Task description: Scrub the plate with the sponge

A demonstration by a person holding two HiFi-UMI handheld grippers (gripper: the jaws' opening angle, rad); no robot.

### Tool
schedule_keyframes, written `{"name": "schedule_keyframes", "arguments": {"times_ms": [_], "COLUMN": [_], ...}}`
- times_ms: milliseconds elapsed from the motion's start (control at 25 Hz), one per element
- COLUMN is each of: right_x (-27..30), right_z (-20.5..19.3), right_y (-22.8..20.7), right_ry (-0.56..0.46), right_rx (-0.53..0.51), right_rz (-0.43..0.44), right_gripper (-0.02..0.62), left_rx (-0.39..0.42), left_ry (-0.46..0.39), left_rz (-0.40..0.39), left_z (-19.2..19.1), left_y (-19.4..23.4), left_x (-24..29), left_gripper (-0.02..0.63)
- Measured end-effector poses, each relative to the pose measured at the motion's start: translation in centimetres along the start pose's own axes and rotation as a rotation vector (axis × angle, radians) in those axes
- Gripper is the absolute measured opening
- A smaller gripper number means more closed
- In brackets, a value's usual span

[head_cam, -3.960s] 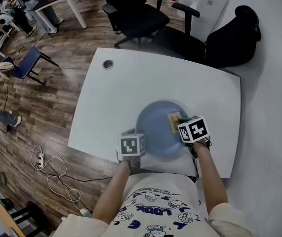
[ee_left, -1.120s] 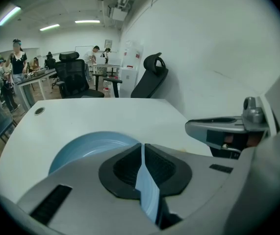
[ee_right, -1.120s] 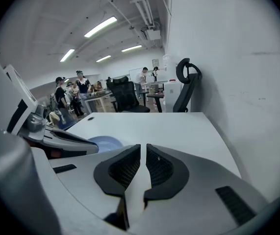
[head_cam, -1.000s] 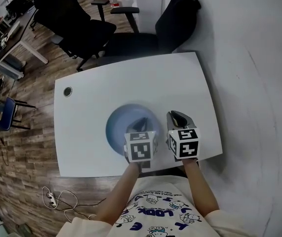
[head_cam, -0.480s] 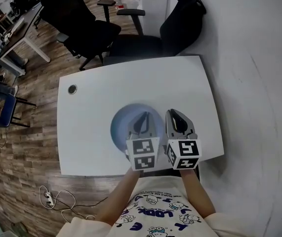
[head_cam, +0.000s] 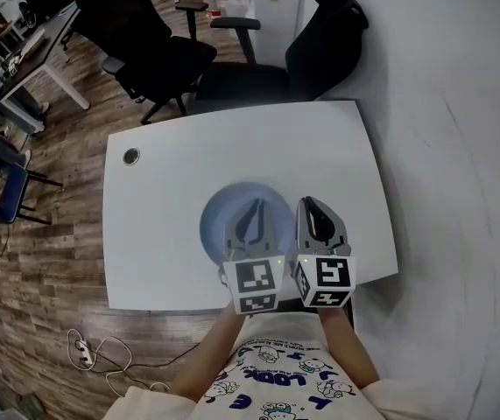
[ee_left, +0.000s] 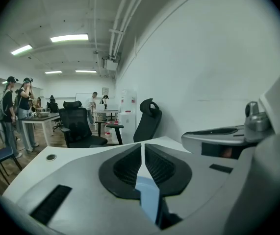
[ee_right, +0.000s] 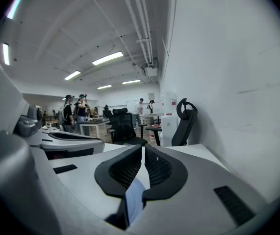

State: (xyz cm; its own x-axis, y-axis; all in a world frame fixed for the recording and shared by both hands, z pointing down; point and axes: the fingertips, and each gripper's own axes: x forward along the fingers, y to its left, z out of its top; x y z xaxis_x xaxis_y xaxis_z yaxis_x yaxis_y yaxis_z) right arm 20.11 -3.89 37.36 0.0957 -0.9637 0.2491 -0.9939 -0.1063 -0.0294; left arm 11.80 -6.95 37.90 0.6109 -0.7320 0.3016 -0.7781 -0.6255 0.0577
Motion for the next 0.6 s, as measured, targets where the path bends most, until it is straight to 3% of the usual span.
{"name": "schedule_keyframes", "arguments": {"times_ms": [600], "right_x": [-0.72], "right_z": [-0.32], "right_y": [0.48], "right_ry": [-0.005], "right_rx": [-0.011], "right_rz": [-0.016], "right_gripper": [0.037], "left_rx": [0.015], "left_ry": [0.010], "left_rz": [-0.007], "left_z": [-0.45], "left_y": [0.05], "left_x": [-0.49], "left_gripper": [0.029]}}
